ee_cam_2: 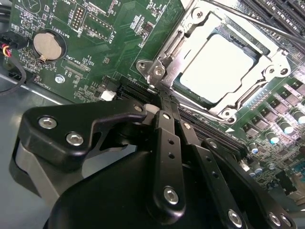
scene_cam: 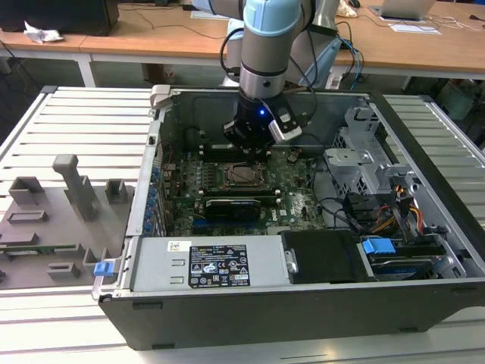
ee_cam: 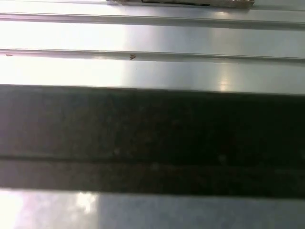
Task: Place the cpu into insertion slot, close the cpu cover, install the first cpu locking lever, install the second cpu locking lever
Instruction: 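Install the first cpu locking lever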
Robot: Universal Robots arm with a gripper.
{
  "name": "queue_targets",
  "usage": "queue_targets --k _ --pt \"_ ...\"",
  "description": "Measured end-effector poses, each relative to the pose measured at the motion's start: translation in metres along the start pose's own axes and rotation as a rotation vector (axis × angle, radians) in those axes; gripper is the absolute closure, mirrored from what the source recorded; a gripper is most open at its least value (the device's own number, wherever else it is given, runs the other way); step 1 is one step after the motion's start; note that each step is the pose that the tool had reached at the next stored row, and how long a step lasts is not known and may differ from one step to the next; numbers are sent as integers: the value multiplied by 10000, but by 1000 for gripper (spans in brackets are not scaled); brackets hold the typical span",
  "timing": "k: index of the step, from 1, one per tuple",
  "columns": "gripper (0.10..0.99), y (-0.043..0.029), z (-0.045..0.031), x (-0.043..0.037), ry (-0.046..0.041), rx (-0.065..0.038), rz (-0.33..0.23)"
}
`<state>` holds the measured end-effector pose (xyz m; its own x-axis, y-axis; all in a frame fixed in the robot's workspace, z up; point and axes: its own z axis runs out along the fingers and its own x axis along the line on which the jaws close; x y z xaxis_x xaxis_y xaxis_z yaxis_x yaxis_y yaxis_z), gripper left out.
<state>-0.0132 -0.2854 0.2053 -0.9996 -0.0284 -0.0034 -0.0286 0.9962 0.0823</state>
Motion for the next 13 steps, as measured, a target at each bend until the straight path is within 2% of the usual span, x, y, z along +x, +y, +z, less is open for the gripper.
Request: queue_targets --k 2,10,13 --pt "980 0 -1 0 -1 0 0" --pt "980 -2 14 -2 6 169 -1" --pt "980 -1 32 -5 1 188 -1"
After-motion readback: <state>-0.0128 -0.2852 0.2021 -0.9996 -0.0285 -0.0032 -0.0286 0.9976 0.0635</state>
